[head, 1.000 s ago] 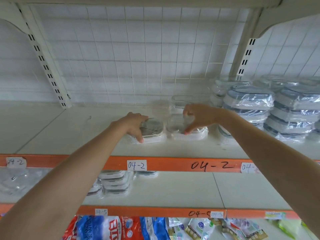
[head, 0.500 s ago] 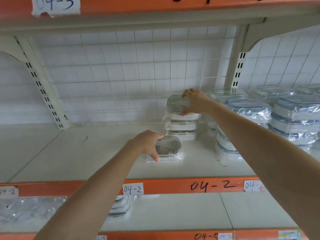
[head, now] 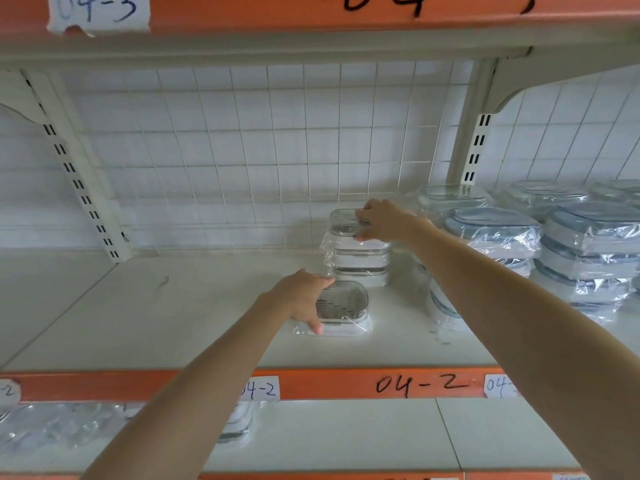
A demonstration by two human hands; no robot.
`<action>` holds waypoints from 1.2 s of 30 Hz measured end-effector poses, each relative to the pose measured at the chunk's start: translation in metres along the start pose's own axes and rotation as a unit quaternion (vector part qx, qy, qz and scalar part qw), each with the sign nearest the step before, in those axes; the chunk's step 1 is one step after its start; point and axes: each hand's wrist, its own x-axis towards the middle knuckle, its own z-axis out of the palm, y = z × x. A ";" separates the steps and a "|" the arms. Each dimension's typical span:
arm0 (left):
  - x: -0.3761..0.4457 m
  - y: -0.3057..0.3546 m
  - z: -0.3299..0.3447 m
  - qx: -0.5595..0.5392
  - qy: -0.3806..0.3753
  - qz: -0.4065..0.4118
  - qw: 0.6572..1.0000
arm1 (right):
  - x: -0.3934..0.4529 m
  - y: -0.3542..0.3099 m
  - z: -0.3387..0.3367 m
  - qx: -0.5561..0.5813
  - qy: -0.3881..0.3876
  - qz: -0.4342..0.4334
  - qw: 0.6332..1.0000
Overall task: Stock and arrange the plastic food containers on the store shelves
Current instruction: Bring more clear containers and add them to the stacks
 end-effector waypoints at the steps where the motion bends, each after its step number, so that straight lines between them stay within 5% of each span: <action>1: -0.002 0.002 0.003 0.008 0.008 0.005 1.000 | -0.001 -0.001 -0.001 -0.012 -0.004 0.005 1.000; 4: -0.011 0.004 0.016 -0.029 0.036 0.004 0.999 | -0.009 -0.004 -0.010 -0.014 -0.033 -0.003 0.999; 9: -0.024 -0.007 0.022 -0.099 0.065 -0.028 0.993 | -0.034 -0.036 -0.011 0.078 0.095 -0.087 0.989; 14: -0.029 -0.011 0.018 -0.100 0.060 -0.033 0.993 | -0.062 -0.063 0.047 0.080 -0.093 -0.112 0.986; 18: -0.032 -0.021 0.000 -0.105 0.050 -0.017 0.993 | -0.073 -0.068 0.063 0.038 -0.087 -0.102 0.990; 28: -0.040 -0.041 -0.042 -0.205 0.157 -0.046 0.965 | -0.065 -0.033 -0.038 0.076 0.075 -0.108 0.988; 36: -0.006 -0.024 -0.057 -0.202 0.270 -0.027 0.941 | -0.040 0.012 -0.068 0.347 0.087 -0.048 0.933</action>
